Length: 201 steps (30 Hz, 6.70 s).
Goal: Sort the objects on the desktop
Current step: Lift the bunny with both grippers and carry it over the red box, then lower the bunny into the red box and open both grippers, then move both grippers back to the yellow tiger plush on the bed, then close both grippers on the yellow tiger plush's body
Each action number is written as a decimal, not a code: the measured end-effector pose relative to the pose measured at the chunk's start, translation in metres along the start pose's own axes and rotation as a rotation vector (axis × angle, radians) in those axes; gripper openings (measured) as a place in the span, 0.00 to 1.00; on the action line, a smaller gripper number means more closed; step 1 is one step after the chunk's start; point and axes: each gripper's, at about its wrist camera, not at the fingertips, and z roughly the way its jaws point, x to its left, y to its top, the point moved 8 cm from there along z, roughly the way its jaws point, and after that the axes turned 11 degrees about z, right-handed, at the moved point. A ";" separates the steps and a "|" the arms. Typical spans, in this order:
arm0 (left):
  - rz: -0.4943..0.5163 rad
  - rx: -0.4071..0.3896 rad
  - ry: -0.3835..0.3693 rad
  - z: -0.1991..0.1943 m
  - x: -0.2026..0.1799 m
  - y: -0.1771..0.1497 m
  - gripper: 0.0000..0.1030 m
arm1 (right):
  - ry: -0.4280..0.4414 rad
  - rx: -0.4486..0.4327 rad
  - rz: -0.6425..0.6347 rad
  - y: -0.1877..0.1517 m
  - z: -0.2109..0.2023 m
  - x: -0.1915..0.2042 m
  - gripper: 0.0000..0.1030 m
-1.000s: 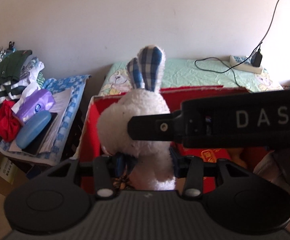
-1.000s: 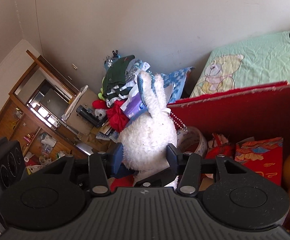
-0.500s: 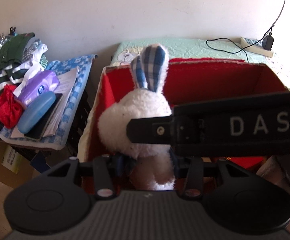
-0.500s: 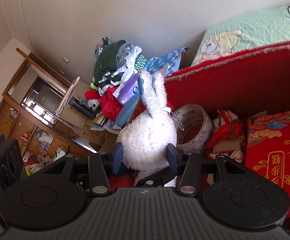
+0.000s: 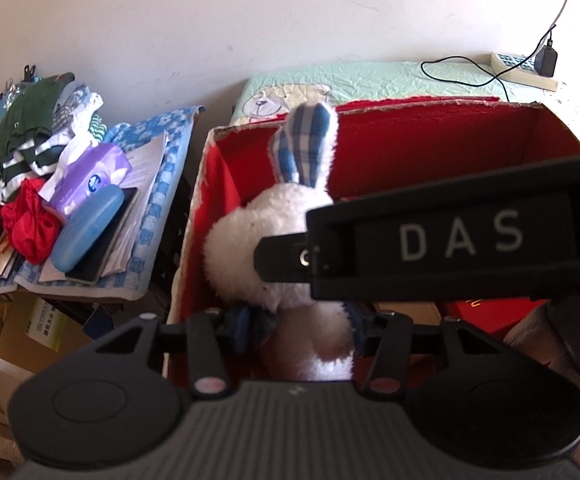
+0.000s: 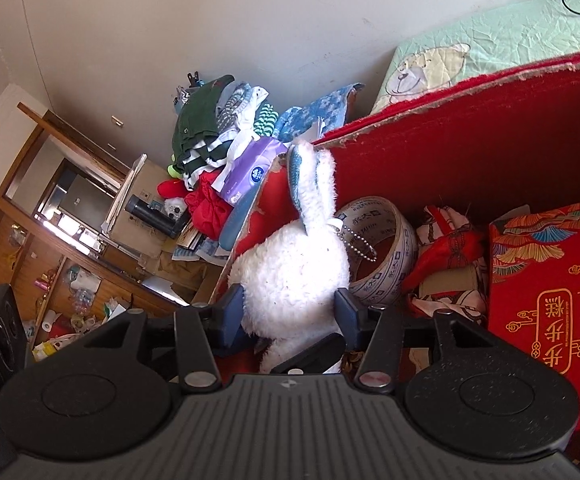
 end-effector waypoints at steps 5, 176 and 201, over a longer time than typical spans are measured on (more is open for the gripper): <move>-0.016 0.025 -0.002 0.001 0.002 0.001 0.51 | 0.001 0.002 0.005 0.000 -0.001 0.000 0.54; 0.088 -0.107 -0.566 -0.072 -0.395 0.150 0.74 | -0.293 -0.455 0.276 0.043 -0.396 -0.249 0.54; -0.014 0.058 -0.682 0.018 -0.433 0.187 0.77 | -0.134 -0.229 0.411 0.097 -0.332 -0.325 0.46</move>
